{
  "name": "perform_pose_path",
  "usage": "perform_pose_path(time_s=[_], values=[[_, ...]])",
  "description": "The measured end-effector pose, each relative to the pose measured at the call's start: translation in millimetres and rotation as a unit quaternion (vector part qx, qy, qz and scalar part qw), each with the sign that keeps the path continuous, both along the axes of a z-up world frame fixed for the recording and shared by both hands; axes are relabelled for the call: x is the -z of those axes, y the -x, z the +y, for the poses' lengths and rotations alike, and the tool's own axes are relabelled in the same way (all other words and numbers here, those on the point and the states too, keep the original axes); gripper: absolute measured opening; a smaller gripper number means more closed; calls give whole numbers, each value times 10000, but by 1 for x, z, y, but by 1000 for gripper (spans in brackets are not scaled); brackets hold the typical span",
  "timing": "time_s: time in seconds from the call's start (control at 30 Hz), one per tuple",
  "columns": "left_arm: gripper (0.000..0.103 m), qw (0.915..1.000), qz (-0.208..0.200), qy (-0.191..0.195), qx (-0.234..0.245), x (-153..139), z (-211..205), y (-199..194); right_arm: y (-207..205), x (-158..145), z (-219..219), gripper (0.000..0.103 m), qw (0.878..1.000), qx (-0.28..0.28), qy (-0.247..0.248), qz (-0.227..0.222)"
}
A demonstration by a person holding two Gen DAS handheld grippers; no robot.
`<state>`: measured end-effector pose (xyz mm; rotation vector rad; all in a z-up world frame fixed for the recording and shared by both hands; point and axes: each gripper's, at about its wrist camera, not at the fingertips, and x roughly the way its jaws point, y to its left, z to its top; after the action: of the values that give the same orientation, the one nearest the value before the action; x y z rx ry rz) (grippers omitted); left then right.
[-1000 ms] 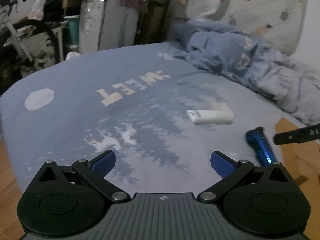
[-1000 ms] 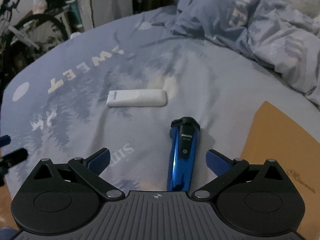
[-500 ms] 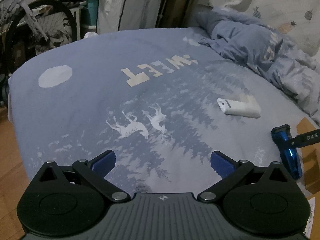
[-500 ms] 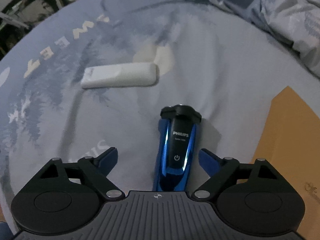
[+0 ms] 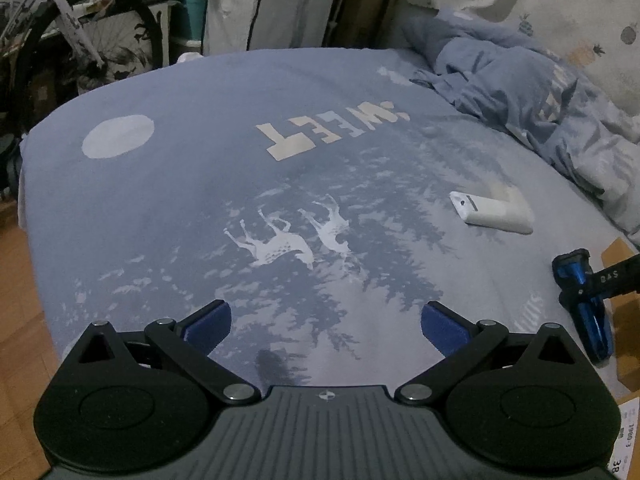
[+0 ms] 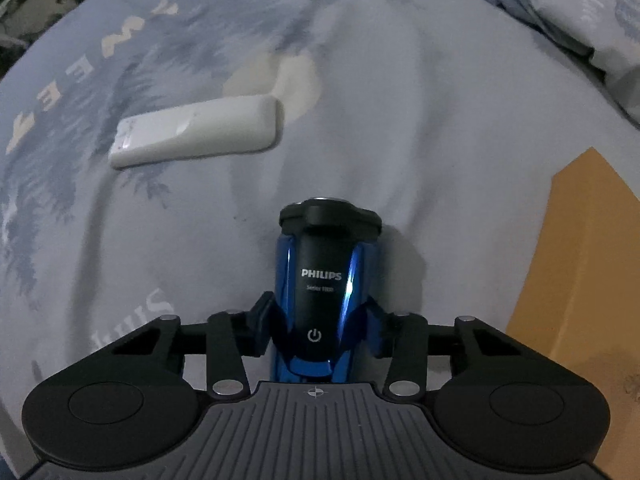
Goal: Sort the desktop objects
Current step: 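Close the right gripper around the blue Philips shaver, then lift the shaver with the right gripper and carry it over the box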
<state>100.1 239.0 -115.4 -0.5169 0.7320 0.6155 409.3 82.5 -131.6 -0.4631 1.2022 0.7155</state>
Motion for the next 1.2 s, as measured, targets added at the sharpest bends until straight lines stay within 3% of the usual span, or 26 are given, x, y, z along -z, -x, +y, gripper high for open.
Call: perform_pose_path(time_s=[0.57, 0.87, 1.07, 1.2], values=[[103, 9999, -120, 11, 59, -6, 1, 1, 10, -18, -3, 47, 9991, 77, 63, -400], [103, 9995, -258, -52, 195, -20, -9, -2, 36, -66, -7, 47, 9977, 172, -190, -632], [103, 9987, -372, 22, 342, -35, -21, -5, 55, -101, -32, 47, 9948, 431, -361, -846], [103, 9975, -445, -143, 530, -49, -38, -9, 68, -125, -59, 47, 9925, 628, -466, -945]])
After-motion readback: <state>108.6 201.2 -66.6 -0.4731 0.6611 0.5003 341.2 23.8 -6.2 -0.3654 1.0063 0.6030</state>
